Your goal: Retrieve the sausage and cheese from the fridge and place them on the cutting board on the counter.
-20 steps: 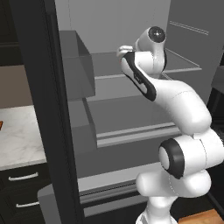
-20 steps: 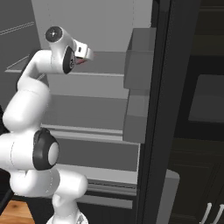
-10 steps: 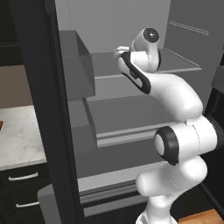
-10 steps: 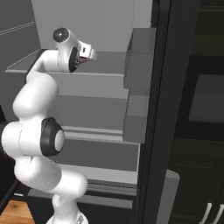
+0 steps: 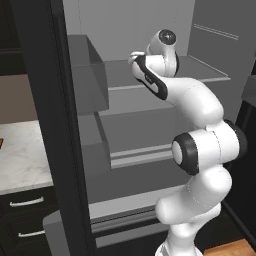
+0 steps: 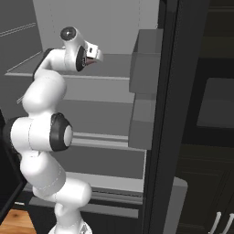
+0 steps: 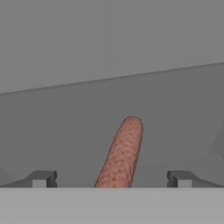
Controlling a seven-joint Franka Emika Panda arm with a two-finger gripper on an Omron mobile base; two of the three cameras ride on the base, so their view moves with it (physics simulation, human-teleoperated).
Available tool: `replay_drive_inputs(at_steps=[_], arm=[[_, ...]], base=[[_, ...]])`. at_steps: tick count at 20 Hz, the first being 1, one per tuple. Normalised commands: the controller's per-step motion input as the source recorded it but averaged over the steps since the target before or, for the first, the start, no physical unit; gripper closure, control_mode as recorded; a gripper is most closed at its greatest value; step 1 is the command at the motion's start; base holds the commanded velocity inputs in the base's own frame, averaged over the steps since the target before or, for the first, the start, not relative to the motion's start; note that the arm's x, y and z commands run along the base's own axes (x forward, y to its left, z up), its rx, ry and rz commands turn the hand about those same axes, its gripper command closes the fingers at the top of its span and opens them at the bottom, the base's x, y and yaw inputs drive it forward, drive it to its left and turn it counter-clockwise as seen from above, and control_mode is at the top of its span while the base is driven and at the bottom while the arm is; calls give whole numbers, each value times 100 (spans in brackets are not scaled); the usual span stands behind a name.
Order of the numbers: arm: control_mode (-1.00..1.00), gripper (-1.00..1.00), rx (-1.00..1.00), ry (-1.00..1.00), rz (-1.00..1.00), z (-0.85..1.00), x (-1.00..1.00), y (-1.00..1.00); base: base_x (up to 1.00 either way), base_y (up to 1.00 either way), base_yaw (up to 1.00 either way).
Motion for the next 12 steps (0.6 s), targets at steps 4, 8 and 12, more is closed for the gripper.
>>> replay_drive_inputs(at_steps=[4,8,12], arm=[[-100,-100,0,2,0,-21,11,3],[-100,-100,0,1,0,-28,7,3],[-100,-100,0,2,0,-33,0,1]], base=[[0,0,0],[0,0,0],[0,0,0]])
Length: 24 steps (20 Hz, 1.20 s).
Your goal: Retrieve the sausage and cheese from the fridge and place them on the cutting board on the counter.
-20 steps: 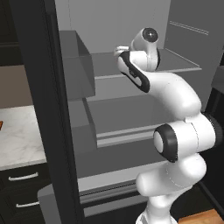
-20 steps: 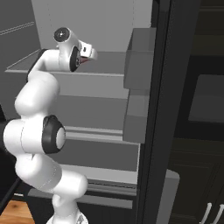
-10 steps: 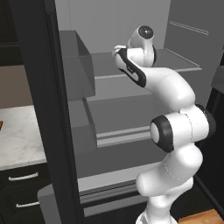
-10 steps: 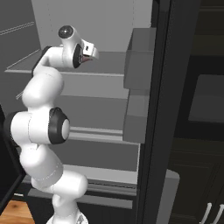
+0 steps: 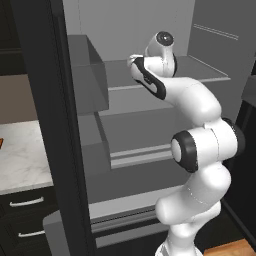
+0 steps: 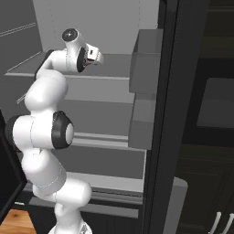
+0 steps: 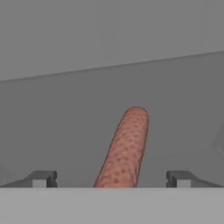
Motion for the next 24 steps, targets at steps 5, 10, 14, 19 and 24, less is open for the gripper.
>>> replay_drive_inputs(at_steps=[5,10,14,19,24], arm=[[-100,100,0,0,0,-34,-12,0],[-100,100,-1,0,0,-39,-43,0],[-100,100,0,-3,0,-22,-67,-2],[-100,100,1,-5,0,-14,-93,-10],[-100,100,2,-4,0,-11,-94,-10]], base=[[0,0,0],[0,0,0],[0,0,0],[0,0,0],[0,0,0]])
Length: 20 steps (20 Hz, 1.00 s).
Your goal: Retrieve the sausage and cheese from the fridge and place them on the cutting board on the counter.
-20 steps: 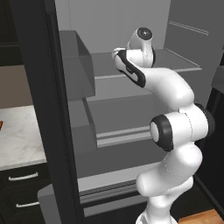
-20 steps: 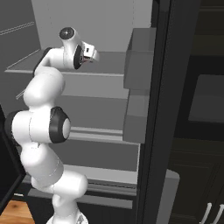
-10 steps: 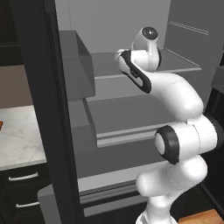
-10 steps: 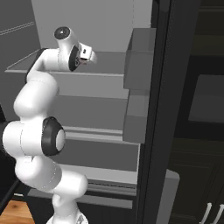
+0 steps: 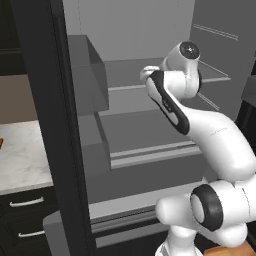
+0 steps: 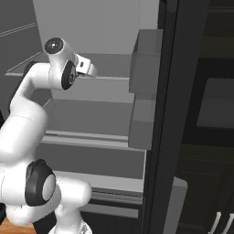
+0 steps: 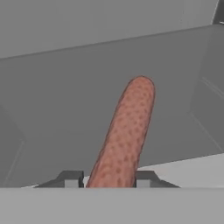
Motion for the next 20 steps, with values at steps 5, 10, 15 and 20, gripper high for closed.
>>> replay_drive_inputs(at_steps=[5,10,15,20], arm=[[-100,100,0,0,0,-13,-94,-8],[-100,100,0,-5,0,-22,-94,-6],[-100,100,0,-1,0,-19,-94,-2],[-100,100,0,0,0,-47,-77,0]], base=[[0,0,0],[0,0,0],[0,0,0],[0,0,0]])
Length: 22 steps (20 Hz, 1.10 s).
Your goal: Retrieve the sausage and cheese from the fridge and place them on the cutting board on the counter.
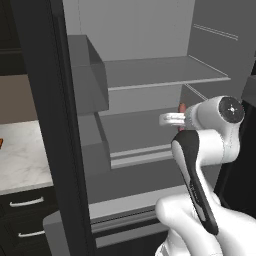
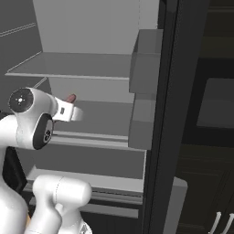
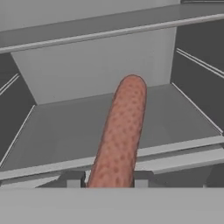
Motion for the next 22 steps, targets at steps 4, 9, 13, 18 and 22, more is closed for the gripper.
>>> replay_drive_inputs(at_steps=[4,9,13,18,22], arm=[[-100,100,0,5,0,-51,-52,0],[-100,100,0,9,0,-43,-32,0],[-100,100,0,14,0,-25,-15,0],[-100,100,0,0,0,0,0,0],[-100,100,0,0,0,0,0,0]], base=[[0,0,0],[0,0,0],[0,0,0],[0,0,0],[0,0,0]])
